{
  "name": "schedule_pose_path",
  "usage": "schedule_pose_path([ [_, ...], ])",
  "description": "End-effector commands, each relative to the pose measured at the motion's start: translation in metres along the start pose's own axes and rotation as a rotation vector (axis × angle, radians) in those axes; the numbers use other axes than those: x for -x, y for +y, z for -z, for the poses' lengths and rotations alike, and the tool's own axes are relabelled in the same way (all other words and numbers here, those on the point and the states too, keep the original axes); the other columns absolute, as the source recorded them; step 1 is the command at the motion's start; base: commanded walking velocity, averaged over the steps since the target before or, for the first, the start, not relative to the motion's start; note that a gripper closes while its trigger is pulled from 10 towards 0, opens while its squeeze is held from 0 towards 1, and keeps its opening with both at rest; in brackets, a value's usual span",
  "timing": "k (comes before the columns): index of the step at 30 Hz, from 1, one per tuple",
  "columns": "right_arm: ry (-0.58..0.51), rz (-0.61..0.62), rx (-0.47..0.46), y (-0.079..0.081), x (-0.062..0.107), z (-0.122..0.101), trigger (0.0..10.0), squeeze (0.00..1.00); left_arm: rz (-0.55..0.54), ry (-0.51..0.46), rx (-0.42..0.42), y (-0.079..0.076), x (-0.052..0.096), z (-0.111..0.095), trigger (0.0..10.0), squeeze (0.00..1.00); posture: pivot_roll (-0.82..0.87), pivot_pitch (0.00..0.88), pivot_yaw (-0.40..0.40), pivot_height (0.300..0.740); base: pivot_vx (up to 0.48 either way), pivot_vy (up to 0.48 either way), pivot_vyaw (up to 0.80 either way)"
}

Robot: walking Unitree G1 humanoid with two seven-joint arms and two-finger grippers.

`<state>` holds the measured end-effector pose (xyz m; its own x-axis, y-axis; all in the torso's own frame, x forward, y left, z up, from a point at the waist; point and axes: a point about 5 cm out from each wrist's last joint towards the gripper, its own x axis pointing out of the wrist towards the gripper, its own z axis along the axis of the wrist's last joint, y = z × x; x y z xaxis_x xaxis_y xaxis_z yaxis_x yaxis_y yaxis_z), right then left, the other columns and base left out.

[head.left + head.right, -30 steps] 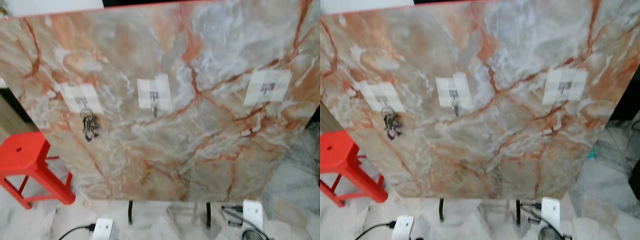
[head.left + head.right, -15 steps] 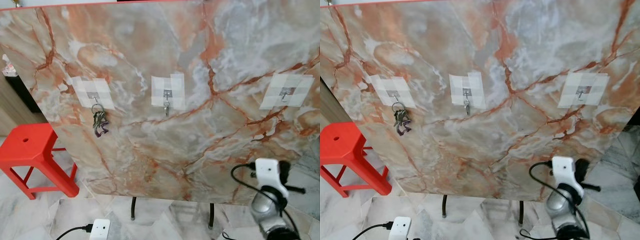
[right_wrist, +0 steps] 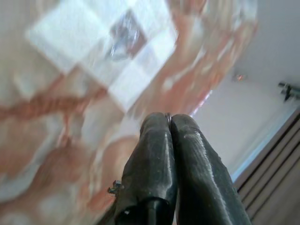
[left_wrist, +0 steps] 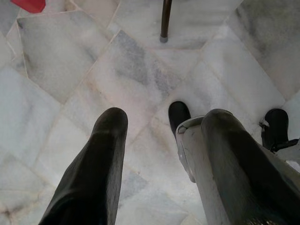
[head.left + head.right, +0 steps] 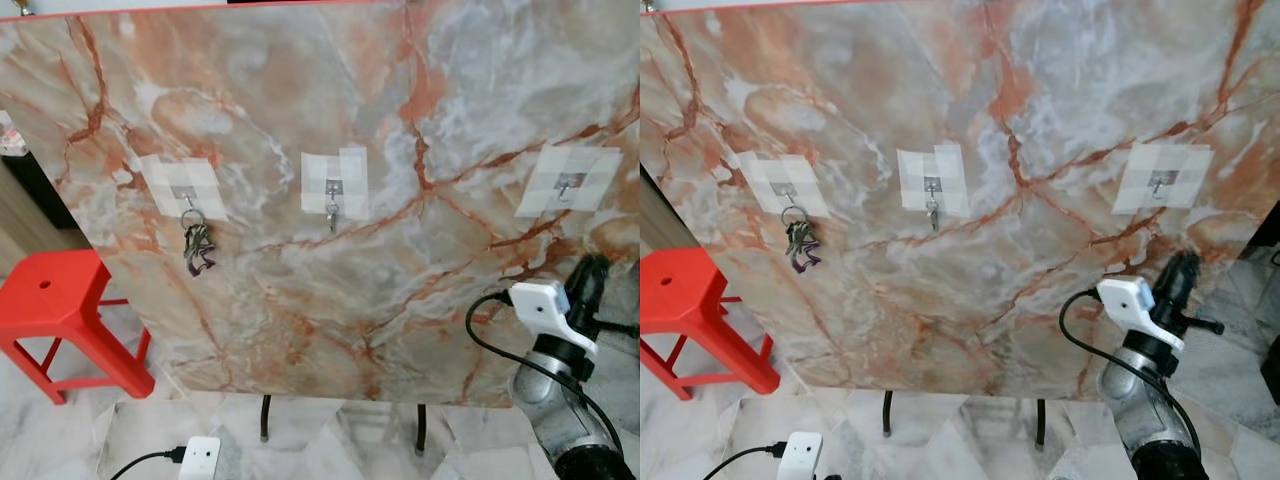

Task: Hang keys on a hook

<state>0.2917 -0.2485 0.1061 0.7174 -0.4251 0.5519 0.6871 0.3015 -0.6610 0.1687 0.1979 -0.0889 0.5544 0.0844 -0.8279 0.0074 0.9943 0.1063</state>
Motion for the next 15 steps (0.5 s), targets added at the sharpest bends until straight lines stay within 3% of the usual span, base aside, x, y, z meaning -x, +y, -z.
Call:
schedule_pose_path([
  [1, -0.055, 0.033, 0.001, -0.003, -0.009, -0.013, 10.0, 0.0, -0.009, 0.01, -0.011, 0.003, 0.0, 0.002, 10.0, 0.0, -0.13, 0.0, 0.026, 0.74, 0.0, 0.0, 0.0],
  [2, -0.071, 0.039, 0.002, -0.003, -0.013, -0.018, 10.0, 0.0, -0.008, 0.01, -0.01, 0.003, 0.0, 0.002, 10.0, 0.0, -0.13, 0.0, 0.026, 0.74, 0.0, 0.0, 0.0],
  [5, 0.109, 0.077, -0.235, -0.011, -0.024, -0.018, 10.0, 0.0, -0.009, 0.01, -0.011, 0.004, 0.0, 0.002, 10.0, 0.0, -0.12, 0.0, 0.028, 0.74, 0.0, 0.0, 0.0],
  [6, 0.315, 0.059, -0.461, -0.008, -0.024, -0.008, 10.0, 0.0, -0.008, 0.011, -0.012, 0.004, 0.0, 0.002, 10.0, 0.0, -0.12, 0.0, 0.028, 0.74, 0.0, 0.0, 0.0],
  [7, 0.41, 0.053, -0.558, -0.005, -0.023, -0.003, 10.0, 0.0, -0.008, 0.011, -0.012, 0.004, 0.001, 0.002, 10.0, 0.0, -0.12, 0.0, 0.028, 0.74, 0.0, 0.0, 0.0],
  [9, 0.619, 0.148, -0.635, -0.01, -0.016, 0.019, 10.0, 0.0, -0.008, 0.01, -0.013, 0.004, 0.0, 0.002, 10.0, 0.0, -0.12, 0.0, 0.027, 0.74, 0.0, 0.0, 0.0],
  [10, 0.825, 0.215, -0.733, -0.009, -0.003, 0.038, 10.0, 0.0, -0.009, 0.01, -0.013, 0.004, 0.0, 0.002, 10.0, 0.0, -0.12, 0.0, 0.027, 0.74, 0.0, 0.0, 0.0],
  [14, 1.045, 0.252, -0.828, -0.004, 0.02, 0.056, 10.0, 0.0, -0.009, 0.01, -0.014, 0.004, 0.0, 0.002, 10.0, 0.0, -0.12, 0.0, 0.026, 0.74, 0.0, 0.0, 0.0],
  [15, 1.041, 0.247, -0.792, -0.007, 0.024, 0.059, 10.0, 0.0, -0.009, 0.01, -0.013, 0.004, 0.0, 0.002, 10.0, 0.0, -0.13, 0.0, 0.027, 0.74, 0.0, 0.0, 0.0],
])
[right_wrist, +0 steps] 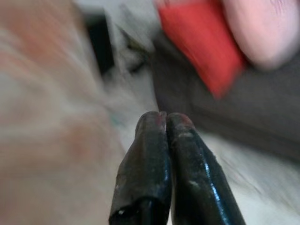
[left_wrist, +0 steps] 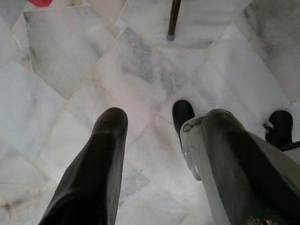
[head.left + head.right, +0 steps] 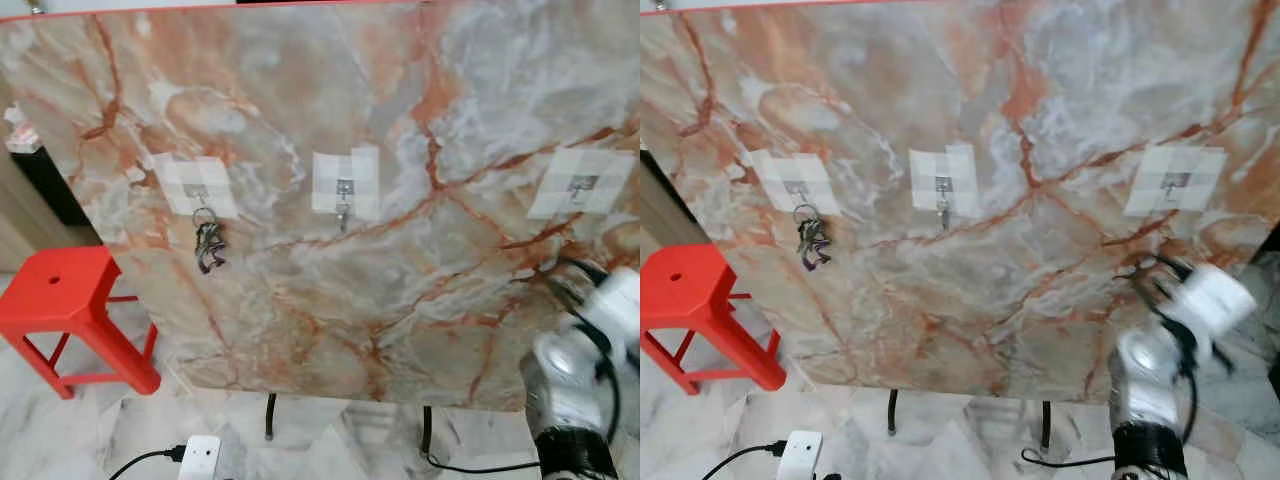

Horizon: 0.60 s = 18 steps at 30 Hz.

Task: Hang keys on a hook

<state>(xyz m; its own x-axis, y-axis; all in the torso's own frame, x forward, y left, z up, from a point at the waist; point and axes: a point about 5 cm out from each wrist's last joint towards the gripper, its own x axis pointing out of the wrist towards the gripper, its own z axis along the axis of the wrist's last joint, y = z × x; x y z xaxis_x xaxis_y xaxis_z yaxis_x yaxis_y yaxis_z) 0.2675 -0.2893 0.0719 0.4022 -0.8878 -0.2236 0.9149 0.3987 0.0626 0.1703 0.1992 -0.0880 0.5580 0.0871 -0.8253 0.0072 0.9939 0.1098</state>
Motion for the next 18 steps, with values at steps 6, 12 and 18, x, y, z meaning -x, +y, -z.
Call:
schedule_pose_path([
  [6, -0.512, -0.103, 0.266, 0.009, 0.012, -0.056, 10.0, 0.0, -0.007, 0.015, -0.016, 0.004, 0.001, 0.003, 10.0, 0.0, -0.14, 0.0, 0.039, 0.74, 0.0, 0.0, 0.0],
  [12, -0.701, -0.161, 0.367, 0.031, 0.028, -0.074, 10.0, 0.0, -0.008, 0.015, -0.019, 0.004, 0.001, 0.003, 10.0, 0.0, -0.12, 0.0, 0.036, 0.74, 0.0, 0.0, 0.0],
  [18, -0.862, -0.205, 0.43, 0.046, 0.046, -0.085, 10.0, 0.0, -0.008, 0.013, -0.017, 0.004, 0.0, 0.002, 10.0, 0.0, -0.12, 0.0, 0.037, 0.74, 0.0, 0.0, 0.0],
])
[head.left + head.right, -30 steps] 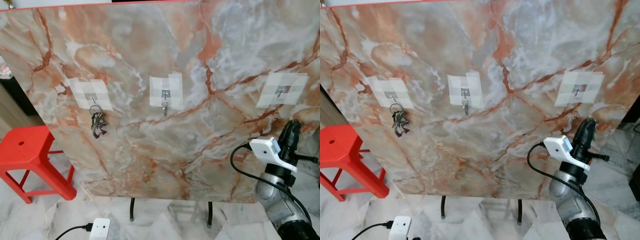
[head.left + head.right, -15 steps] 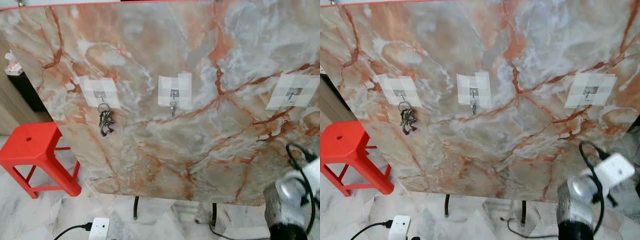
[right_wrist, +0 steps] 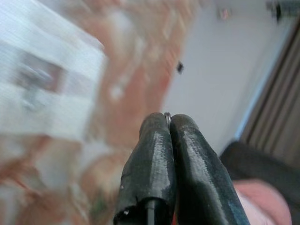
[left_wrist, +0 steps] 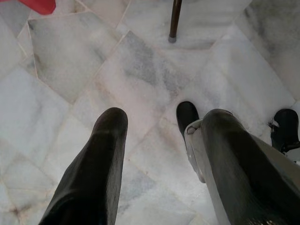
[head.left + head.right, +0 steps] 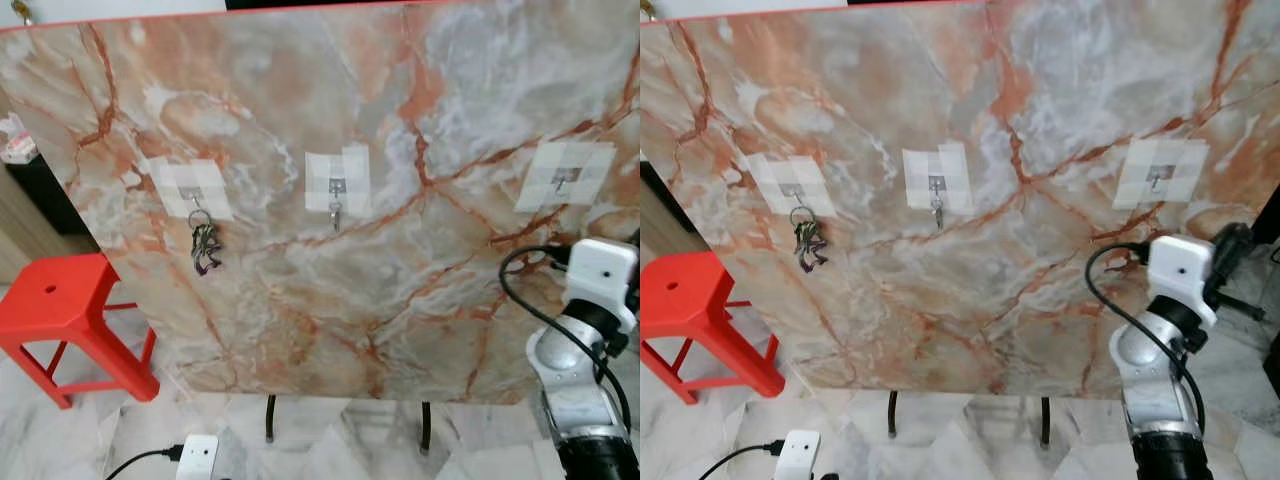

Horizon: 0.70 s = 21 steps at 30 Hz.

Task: Hang keys on a hook

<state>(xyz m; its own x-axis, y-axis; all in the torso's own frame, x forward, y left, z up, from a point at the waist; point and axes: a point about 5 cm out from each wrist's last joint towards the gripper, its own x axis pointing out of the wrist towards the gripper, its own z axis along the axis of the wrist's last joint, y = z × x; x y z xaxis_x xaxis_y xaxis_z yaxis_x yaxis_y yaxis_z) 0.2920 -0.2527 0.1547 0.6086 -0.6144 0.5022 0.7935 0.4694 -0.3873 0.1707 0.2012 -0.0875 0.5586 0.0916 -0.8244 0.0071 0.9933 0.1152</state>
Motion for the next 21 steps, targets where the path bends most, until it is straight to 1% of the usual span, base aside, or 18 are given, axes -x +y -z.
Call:
schedule_pose_path([
  [1, -0.082, 0.011, 0.008, 0.0, -0.006, -0.015, 10.0, 0.0, -0.003, 0.014, -0.015, 0.002, 0.0, 0.003, 10.0, 0.0, -0.12, 0.0, 0.037, 0.74, 0.0, 0.0, 0.0],
  [6, -0.188, -0.024, 0.078, 0.006, -0.004, -0.026, 10.0, 0.0, -0.003, 0.013, -0.014, 0.002, 0.0, 0.003, 10.0, 0.0, -0.12, 0.0, 0.038, 0.74, 0.0, 0.0, 0.0],
  [7, -0.188, -0.024, 0.078, 0.006, -0.004, -0.026, 10.0, 0.0, -0.003, 0.013, -0.014, 0.002, 0.0, 0.003, 10.0, 0.0, -0.12, 0.0, 0.038, 0.74, 0.0, 0.0, 0.0],
  [8, -0.207, -0.036, 0.099, 0.009, -0.003, -0.026, 10.0, 0.0, -0.003, 0.013, -0.012, 0.002, 0.0, 0.003, 10.0, 0.0, -0.12, 0.0, 0.038, 0.74, 0.0, 0.0, 0.0],
  [15, -0.186, -0.056, 0.127, 0.015, -0.003, -0.021, 10.0, 0.0, -0.002, 0.013, -0.01, 0.002, 0.0, 0.003, 10.0, 0.0, -0.12, 0.0, 0.038, 0.74, 0.0, 0.0, 0.0],
  [16, -0.15, -0.063, 0.126, 0.018, -0.003, -0.017, 10.0, 0.0, -0.002, 0.013, -0.009, 0.002, 0.0, 0.003, 10.0, 0.0, -0.12, 0.0, 0.038, 0.74, 0.0, 0.0, 0.0],
  [17, -0.141, -0.064, 0.127, 0.019, -0.003, -0.016, 10.0, 0.0, -0.002, 0.013, -0.009, 0.002, 0.001, 0.003, 10.0, 0.0, -0.12, 0.0, 0.038, 0.74, 0.0, 0.0, 0.0],
  [21, -0.159, -0.085, 0.151, 0.024, -0.003, -0.017, 10.0, 0.0, -0.002, 0.013, -0.01, 0.002, 0.0, 0.003, 10.0, 0.0, -0.12, 0.0, 0.038, 0.74, 0.0, 0.0, 0.0],
])
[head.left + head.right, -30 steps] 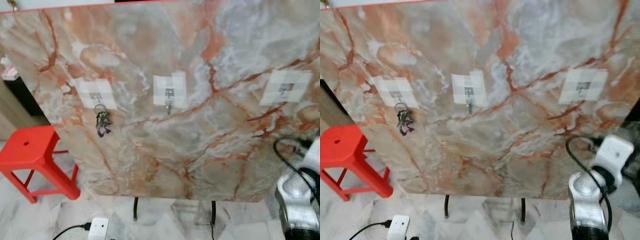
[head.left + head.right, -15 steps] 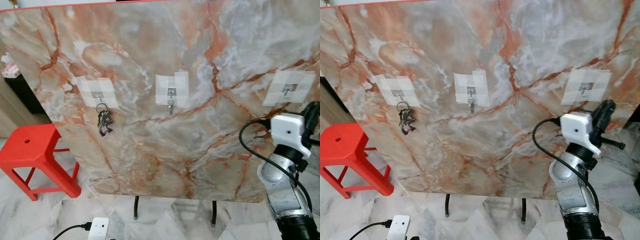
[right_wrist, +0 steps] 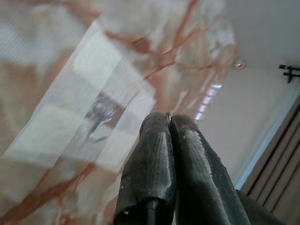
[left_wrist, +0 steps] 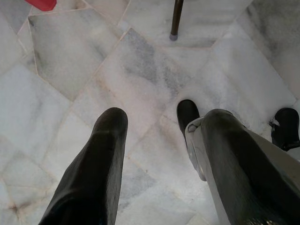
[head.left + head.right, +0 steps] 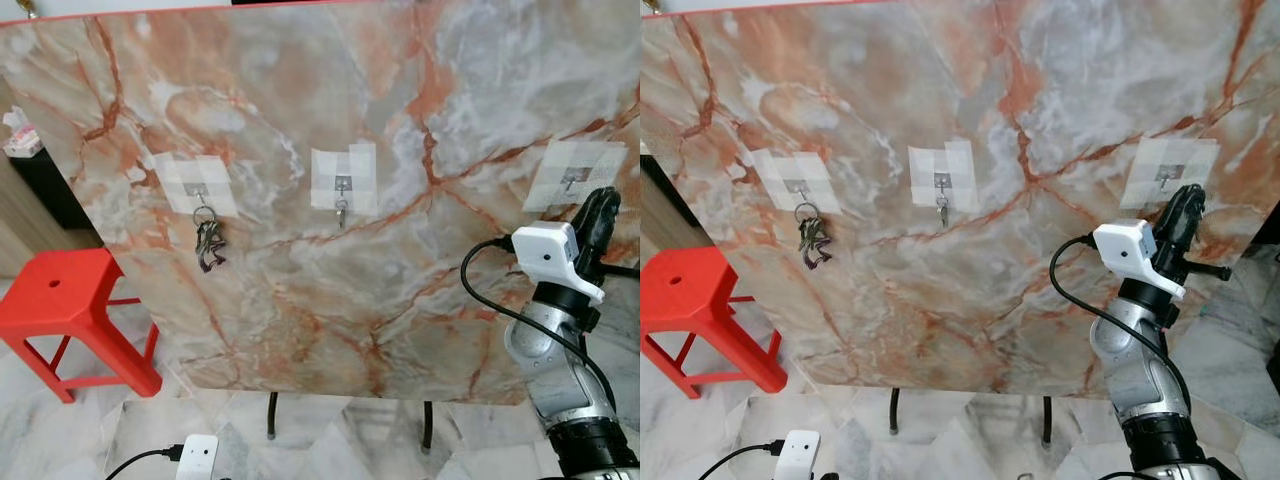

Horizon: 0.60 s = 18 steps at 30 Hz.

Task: Hang keys on a hook

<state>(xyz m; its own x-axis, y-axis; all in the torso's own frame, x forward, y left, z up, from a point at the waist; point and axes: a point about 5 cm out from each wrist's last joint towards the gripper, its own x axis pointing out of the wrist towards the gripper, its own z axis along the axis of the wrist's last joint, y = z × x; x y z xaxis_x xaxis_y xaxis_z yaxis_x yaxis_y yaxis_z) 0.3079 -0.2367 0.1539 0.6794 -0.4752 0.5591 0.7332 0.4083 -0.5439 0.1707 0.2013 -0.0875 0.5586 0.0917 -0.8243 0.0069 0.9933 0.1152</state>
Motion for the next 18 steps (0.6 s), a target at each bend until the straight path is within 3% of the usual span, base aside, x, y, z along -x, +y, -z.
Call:
schedule_pose_path([
  [1, -0.018, 0.006, -0.002, 0.002, -0.005, -0.007, 10.0, 0.0, -0.002, 0.013, -0.011, 0.002, 0.001, 0.003, 10.0, 0.0, -0.12, 0.0, 0.038, 0.74, 0.0, 0.0, 0.0],
  [8, 0.06, -0.023, -0.039, 0.013, -0.006, -0.003, 10.0, 0.0, -0.002, 0.012, -0.012, 0.002, 0.0, 0.003, 10.0, 0.0, -0.12, 0.0, 0.038, 0.74, 0.0, 0.0, 0.0],
  [18, 0.079, -0.071, -0.038, 0.024, -0.003, -0.003, 10.0, 0.0, -0.002, 0.012, -0.012, 0.002, 0.001, 0.003, 10.0, 0.0, -0.11, 0.0, 0.036, 0.74, 0.0, 0.0, 0.0],
])
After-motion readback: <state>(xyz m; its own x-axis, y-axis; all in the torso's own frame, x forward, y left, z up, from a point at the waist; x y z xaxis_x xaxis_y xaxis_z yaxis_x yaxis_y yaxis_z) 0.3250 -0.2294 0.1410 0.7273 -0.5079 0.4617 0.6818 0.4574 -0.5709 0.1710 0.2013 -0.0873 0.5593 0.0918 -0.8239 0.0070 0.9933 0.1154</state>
